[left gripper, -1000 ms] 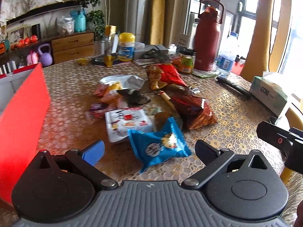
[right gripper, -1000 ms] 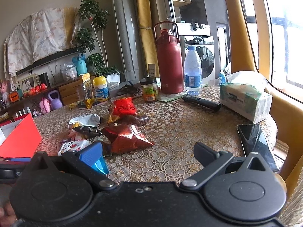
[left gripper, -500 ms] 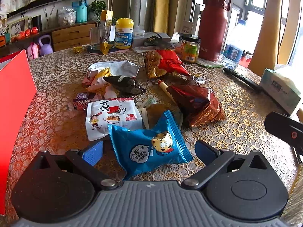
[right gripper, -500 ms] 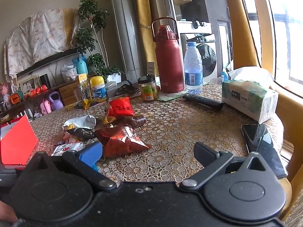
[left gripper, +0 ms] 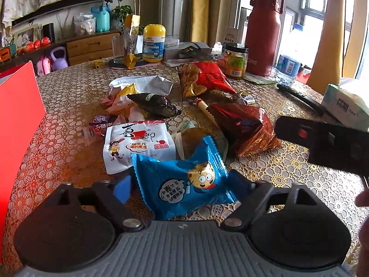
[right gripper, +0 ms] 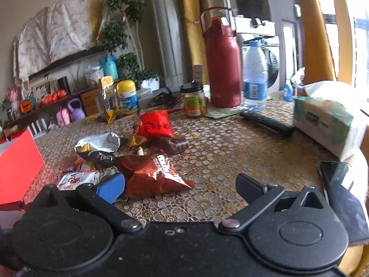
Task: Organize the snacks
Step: 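Close left tool on blue cookie packet while right tool grasps red-brown chip bag, then carry blue packet in left tool toward box while right tool carries chip bag, then lower blue packet into box and open left tool while right tool releases chip bag, then withdraw both open tools from the box back over the table, then move left tool to white printed packet while right tool approaches brown egg snack, then close left tool on white printed packet while right tool grasps brown egg snack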
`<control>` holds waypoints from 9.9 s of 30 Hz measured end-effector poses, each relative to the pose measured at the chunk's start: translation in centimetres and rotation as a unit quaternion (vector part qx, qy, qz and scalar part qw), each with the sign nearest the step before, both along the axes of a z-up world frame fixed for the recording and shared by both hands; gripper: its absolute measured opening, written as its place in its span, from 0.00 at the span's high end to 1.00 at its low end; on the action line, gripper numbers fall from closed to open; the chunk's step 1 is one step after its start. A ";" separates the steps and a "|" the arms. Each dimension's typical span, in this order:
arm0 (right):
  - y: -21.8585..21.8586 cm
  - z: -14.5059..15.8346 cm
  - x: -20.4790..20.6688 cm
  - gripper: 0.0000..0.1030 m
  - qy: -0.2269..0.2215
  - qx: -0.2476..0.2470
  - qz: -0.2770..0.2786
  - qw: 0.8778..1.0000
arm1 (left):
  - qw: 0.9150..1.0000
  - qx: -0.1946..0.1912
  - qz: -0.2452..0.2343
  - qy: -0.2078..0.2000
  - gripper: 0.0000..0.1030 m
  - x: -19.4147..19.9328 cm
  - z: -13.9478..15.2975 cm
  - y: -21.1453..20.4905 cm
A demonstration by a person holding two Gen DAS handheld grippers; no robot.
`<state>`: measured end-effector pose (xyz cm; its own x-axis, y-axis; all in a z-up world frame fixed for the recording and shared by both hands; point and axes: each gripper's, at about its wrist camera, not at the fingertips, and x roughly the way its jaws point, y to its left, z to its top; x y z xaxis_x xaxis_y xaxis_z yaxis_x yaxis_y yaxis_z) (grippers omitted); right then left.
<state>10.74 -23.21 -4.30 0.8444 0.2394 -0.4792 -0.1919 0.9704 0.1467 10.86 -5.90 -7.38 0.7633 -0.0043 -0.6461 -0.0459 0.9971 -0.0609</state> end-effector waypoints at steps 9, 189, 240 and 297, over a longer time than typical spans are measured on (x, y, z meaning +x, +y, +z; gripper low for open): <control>2.3 0.1 2.9 0.00 0.008 -0.030 0.044 0.999 | 1.000 -0.010 -0.008 -0.001 0.35 -0.3 0.0 0.1; 18.5 10.8 -2.2 0.23 0.010 0.006 0.246 0.969 | 0.986 0.079 0.101 -0.110 0.01 -12.3 12.1 12.8; 2.4 0.2 1.0 0.17 0.047 0.047 0.065 0.996 | 0.998 0.035 0.043 -0.035 0.02 1.3 1.0 4.4; 8.7 -3.3 3.5 0.52 0.047 -0.027 0.102 0.993 | 0.997 -0.039 -0.005 -0.069 0.31 -9.2 4.3 7.8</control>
<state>14.19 -14.48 -7.61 0.7314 0.3733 -0.5707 -0.3733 0.9195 0.1230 1.67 1.88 -3.12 0.8442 -0.0582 -0.5328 -0.0221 0.9895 -0.1431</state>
